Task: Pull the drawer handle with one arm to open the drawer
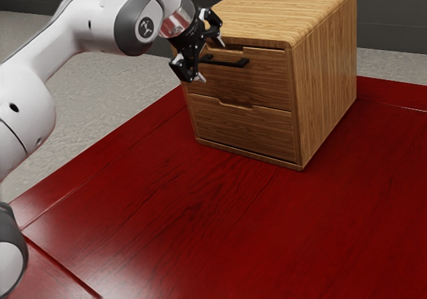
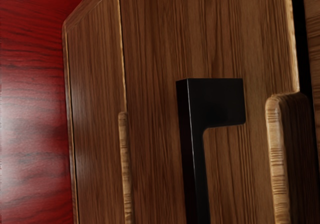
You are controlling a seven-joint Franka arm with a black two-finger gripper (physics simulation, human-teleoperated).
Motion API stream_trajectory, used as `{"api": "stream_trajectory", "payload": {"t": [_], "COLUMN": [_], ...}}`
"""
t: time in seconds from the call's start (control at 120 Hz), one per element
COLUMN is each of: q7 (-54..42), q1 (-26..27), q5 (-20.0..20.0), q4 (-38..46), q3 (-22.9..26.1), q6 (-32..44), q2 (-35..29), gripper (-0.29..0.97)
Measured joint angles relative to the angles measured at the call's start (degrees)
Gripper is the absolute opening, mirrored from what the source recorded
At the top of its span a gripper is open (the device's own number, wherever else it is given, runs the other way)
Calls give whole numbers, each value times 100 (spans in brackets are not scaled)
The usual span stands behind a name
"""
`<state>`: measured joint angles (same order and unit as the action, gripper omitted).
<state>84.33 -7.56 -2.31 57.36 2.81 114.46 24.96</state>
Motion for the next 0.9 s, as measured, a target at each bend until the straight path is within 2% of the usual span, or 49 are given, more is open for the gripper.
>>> {"api": "stream_trajectory", "payload": {"t": [0.808, 0.9], "q7": [-117, -115], "q1": [-91, -87], "q5": [53, 97], "q4": [150, 169], "q3": [9, 22], "q6": [176, 209], "q2": [177, 167], "gripper": [68, 59]}}
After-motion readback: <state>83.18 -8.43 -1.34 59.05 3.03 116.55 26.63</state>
